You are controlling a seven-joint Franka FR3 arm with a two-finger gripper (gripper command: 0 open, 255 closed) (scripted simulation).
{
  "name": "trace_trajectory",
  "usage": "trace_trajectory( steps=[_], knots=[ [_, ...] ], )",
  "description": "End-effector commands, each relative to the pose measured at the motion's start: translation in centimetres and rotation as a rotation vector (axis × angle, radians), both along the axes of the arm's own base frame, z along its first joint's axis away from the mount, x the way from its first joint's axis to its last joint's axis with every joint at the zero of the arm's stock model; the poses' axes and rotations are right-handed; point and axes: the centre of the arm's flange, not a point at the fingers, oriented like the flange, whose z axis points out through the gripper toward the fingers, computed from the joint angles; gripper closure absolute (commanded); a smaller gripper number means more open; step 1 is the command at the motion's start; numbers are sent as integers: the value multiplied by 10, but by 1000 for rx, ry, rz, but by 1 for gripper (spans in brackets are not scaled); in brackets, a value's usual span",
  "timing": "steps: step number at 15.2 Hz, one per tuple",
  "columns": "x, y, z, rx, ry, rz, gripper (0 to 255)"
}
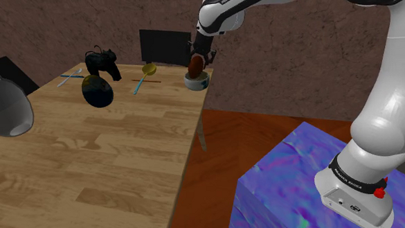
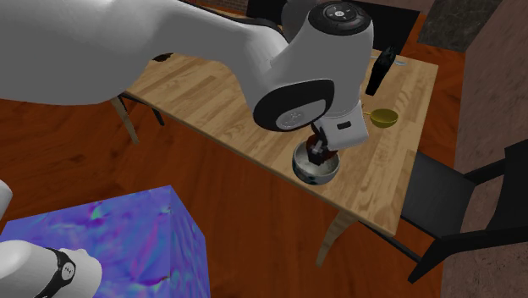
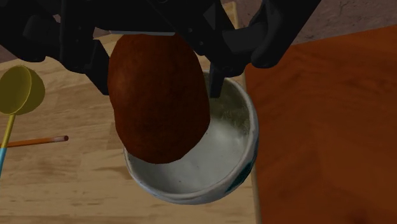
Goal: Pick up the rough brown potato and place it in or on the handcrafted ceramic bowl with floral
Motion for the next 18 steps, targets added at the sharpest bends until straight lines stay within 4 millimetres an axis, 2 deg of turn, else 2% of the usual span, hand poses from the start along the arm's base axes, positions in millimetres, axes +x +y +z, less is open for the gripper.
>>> trace_trajectory(
  steps=[1,7,8,13,17,18],
  knots=[
    [-1,2,-4,0,-1,0,255],
    [-1,2,-4,0,-1,0,255],
    [-1,2,-4,0,-1,0,0],
    [-1,2,-4,0,-1,0,0],
    [-15,-7,44,0,-1,0,0],
    [-15,-7,44,0,-1,0,0]
  ],
)
